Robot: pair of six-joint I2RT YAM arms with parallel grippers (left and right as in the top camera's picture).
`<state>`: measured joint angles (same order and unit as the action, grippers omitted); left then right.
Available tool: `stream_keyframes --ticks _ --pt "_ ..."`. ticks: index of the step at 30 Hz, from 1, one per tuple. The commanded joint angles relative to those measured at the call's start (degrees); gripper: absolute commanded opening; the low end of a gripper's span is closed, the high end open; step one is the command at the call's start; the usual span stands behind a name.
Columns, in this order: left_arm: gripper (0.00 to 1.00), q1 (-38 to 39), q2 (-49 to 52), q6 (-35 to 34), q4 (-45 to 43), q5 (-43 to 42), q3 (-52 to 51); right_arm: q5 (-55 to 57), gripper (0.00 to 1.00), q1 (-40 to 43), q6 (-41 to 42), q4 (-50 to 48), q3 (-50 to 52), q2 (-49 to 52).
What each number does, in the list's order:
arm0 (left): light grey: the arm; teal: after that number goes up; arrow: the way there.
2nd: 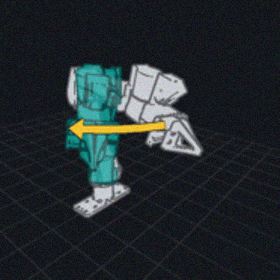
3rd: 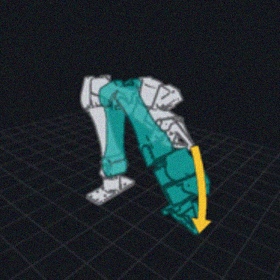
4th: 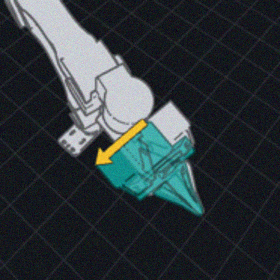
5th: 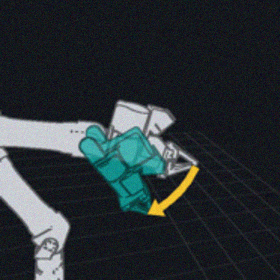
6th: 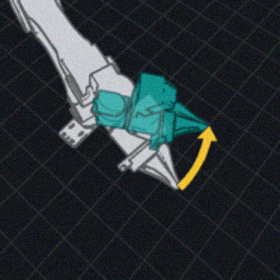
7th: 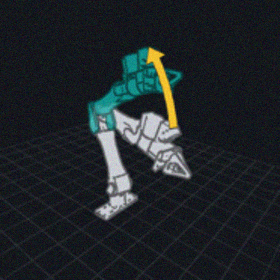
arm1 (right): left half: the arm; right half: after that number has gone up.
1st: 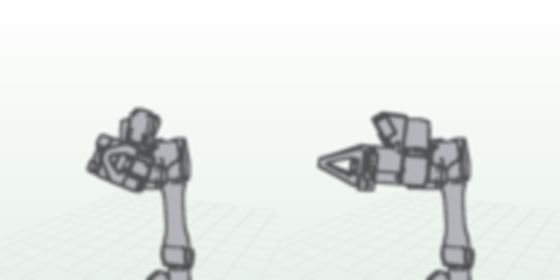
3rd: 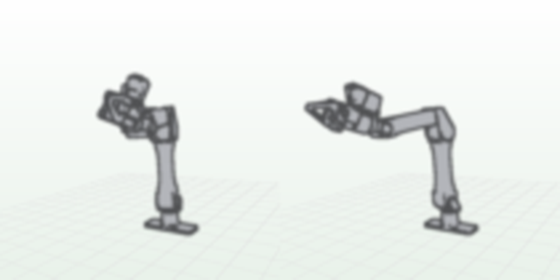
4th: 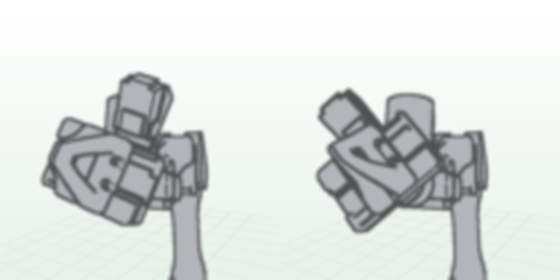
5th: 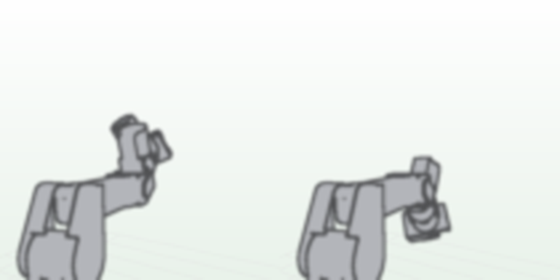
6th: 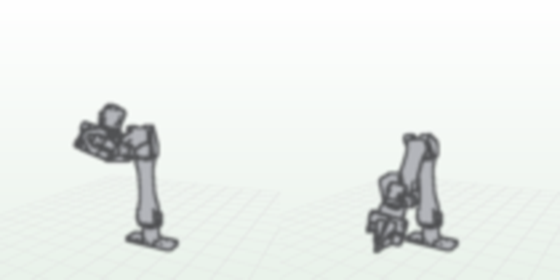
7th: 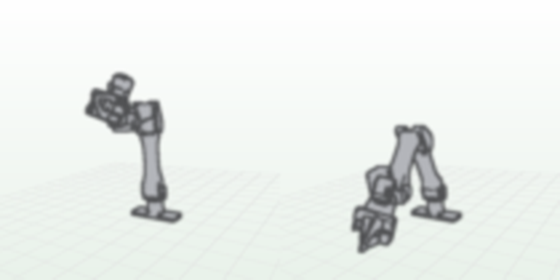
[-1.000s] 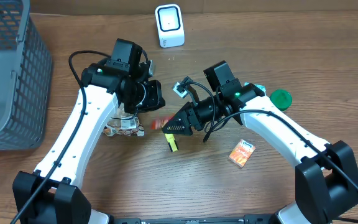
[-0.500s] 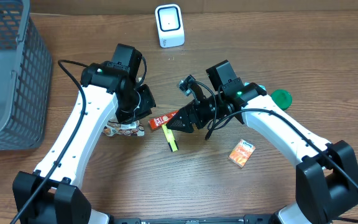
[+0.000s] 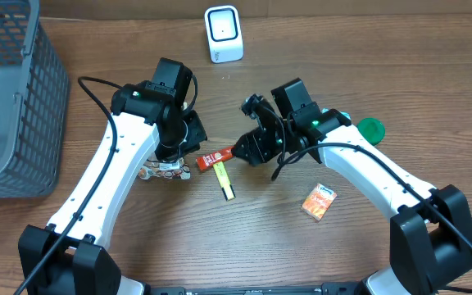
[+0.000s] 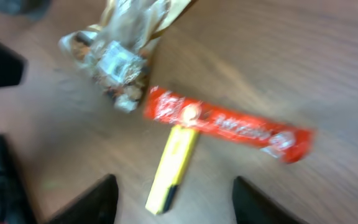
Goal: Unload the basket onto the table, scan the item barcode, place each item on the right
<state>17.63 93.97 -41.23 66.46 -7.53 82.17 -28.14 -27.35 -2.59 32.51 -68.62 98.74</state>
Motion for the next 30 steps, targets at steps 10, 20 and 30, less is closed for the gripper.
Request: stream_keyframes --ticks 10,20,30 --pt "0.55 0.44 1.38 0.22 -0.52 2.01 0.44 10.54 0.25 -0.44 10.8 -11.3 0.04 8.0" --pt "0.8 0.46 1.38 2.14 -0.46 1.92 0.44 10.51 0.24 -1.29 20.02 -7.21 0.02 12.98" --pt "0.97 0.5 1.38 4.04 -0.46 1.75 0.42 4.04 0.32 -1.75 22.45 9.09 0.02 12.92"
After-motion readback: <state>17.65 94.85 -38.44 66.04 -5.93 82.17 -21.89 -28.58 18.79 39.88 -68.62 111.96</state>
